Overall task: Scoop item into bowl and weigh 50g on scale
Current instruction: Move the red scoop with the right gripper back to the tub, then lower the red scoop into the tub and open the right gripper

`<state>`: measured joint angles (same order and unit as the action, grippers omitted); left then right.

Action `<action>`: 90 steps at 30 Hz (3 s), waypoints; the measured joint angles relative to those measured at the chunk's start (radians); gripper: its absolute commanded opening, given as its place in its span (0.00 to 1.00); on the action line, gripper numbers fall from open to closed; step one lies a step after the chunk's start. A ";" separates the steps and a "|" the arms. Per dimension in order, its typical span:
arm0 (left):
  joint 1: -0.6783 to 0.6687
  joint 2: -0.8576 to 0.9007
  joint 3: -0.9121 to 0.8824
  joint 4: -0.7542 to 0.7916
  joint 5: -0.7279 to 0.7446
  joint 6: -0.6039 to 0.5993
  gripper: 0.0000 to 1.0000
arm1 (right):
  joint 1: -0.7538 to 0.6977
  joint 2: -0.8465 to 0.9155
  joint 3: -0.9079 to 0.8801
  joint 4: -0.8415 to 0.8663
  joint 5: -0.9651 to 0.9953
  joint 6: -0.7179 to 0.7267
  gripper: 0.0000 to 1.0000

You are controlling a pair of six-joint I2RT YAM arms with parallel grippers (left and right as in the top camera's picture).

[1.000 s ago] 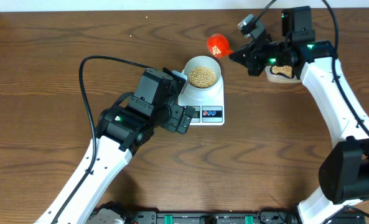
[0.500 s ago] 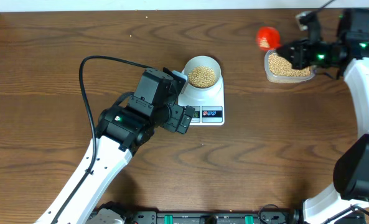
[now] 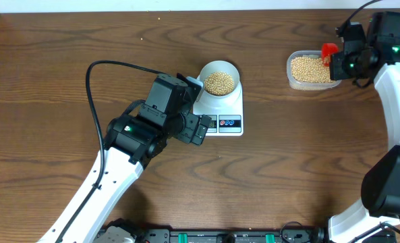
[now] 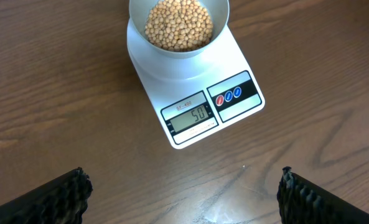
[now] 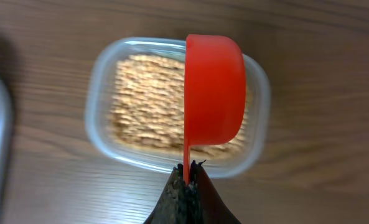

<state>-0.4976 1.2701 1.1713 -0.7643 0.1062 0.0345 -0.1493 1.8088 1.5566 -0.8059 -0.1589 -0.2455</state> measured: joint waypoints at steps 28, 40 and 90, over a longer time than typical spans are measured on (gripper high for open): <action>0.000 0.000 0.000 0.000 0.000 0.000 0.98 | 0.144 0.000 0.000 -0.047 0.165 0.557 0.16; 0.000 0.000 0.000 0.000 0.000 0.000 0.98 | 0.141 0.000 0.000 0.022 0.121 0.824 0.28; 0.000 0.000 0.000 -0.001 0.000 0.000 0.98 | -0.005 -0.073 -0.129 0.025 -0.174 0.780 0.99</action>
<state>-0.4976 1.2701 1.1713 -0.7654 0.1062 0.0349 -0.1539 1.7359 1.4281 -0.7811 -0.3328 0.5346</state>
